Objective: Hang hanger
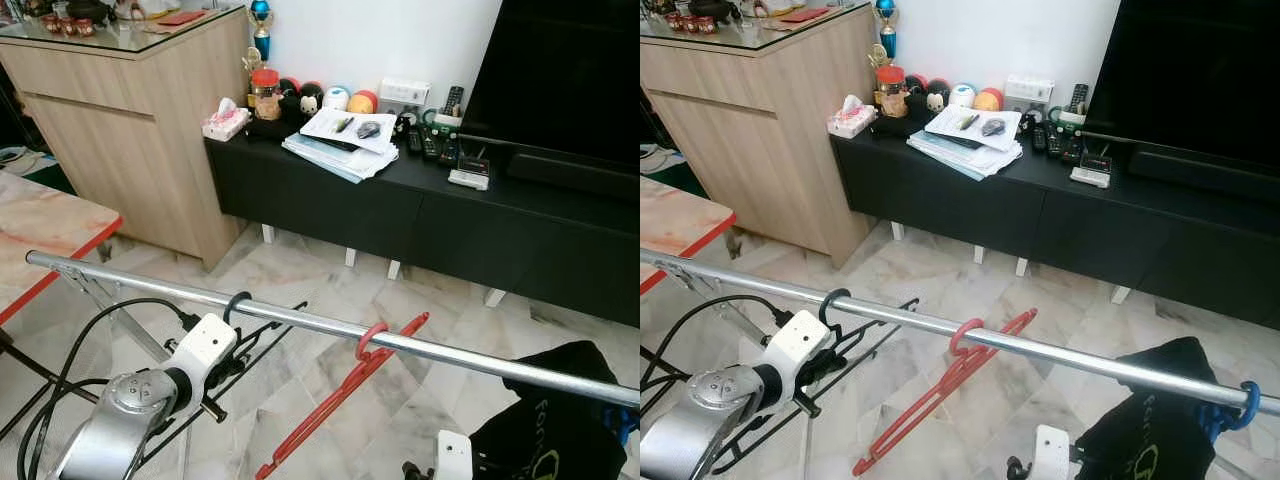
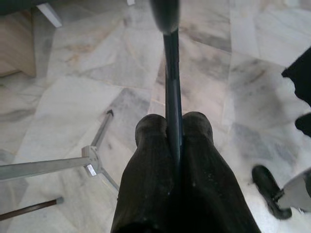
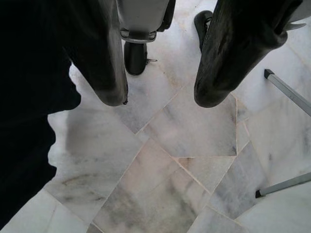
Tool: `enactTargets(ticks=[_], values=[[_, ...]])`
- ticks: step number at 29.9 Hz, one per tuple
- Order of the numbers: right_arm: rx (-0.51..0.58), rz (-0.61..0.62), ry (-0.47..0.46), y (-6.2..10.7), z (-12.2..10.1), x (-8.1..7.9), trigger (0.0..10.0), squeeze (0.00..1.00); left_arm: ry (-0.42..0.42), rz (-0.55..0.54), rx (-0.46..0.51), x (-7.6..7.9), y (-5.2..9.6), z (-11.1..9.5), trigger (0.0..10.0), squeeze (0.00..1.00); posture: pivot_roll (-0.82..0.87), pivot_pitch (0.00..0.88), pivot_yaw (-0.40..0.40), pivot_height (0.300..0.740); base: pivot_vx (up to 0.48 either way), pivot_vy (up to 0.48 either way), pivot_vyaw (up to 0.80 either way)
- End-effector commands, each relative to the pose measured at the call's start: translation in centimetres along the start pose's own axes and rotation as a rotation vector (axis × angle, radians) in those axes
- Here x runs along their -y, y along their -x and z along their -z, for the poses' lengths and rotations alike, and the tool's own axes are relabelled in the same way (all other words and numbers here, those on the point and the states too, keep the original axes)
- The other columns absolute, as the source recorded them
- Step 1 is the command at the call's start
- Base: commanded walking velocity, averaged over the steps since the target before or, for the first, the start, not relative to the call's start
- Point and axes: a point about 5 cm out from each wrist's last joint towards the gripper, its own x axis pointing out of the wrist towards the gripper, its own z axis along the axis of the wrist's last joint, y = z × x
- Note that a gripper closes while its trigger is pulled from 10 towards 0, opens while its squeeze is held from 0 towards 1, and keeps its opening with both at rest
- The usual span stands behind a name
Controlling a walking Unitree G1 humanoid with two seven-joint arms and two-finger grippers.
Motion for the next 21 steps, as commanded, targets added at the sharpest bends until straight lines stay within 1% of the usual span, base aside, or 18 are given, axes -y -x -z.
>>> enactTargets(ticks=[1, 2, 5, 9, 12, 13, 14, 15, 16, 21], values=[[-0.011, -0.001, 0.01, 0.0, 0.1, 0.0, 10.0, 0.0, 0.009, -0.021, 0.008, 0.1, -0.5, 0.5, 10.0, 0.0, 0.16, 0.08, -0.039, 0.74, 0.0, 0.0, 0.0], [-0.011, 0.0, 0.01, 0.0, 0.1, 0.0, 10.0, 0.0, 0.023, -0.027, 0.035, 0.1, -0.7, 0.2, 10.0, 0.0, 0.16, 0.08, -0.039, 0.74, 0.0, 0.0, 0.0], [-0.011, 0.002, 0.01, 0.0, 0.1, 0.0, 10.0, 0.0, 0.056, -0.014, 0.063, 0.6, -1.1, 0.2, 10.0, 0.0, 0.15, 0.077, -0.04, 0.74, 0.0, 0.0, 0.0], [-0.012, 0.002, 0.008, 0.0, 0.1, 0.0, 10.0, 0.0, 0.066, -0.005, 0.058, 1.3, -1.3, 0.7, 10.0, 0.0, 0.15, 0.078, -0.039, 0.74, 0.0, 0.0, 0.0], [-0.012, 0.003, 0.008, 0.0, 0.1, 0.0, 10.0, 0.0, 0.082, -0.008, 0.084, 1.5, -1.3, 0.6, 10.0, 0.0, 0.15, 0.078, -0.04, 0.74, 0.0, 0.0, 0.0], [-0.012, 0.003, 0.008, 0.0, 0.1, 0.0, 10.0, 0.0, 0.086, -0.01, 0.092, 1.6, -1.2, 0.6, 10.0, 0.13, 0.15, 0.079, -0.041, 0.74, 0.0, 0.0, 0.0], [-0.012, 0.003, 0.009, 0.0, 0.1, 0.0, 10.0, 0.0, 0.091, -0.015, 0.102, 1.6, -1.2, 0.5, 10.0, 0.77, 0.15, 0.079, -0.041, 0.74, 0.0, 0.0, 0.0], [-0.013, 0.003, 0.009, 0.0, 0.1, 0.0, 10.0, 0.0, 0.093, -0.025, 0.117, 1.5, -1.1, 0.3, 10.0, 0.95, 0.15, 0.08, -0.041, 0.74, 0.0, 0.0, 0.0], [-0.013, 0.002, 0.01, 0.0, 0.1, 0.0, 10.0, 0.0, 0.09, -0.03, 0.127, 1.5, -1.1, 0.2, 10.0, 0.96, 0.15, 0.08, -0.041, 0.74, 0.0, 0.0, 0.0], [-0.014, 0.002, 0.01, 0.0, 0.1, 0.0, 10.0, 0.0, 0.101, -0.062, 0.206, 1.4, -0.5, -0.7, 10.0, 0.93, 0.15, 0.079, -0.039, 0.74, 0.0, 0.0, 0.0]])
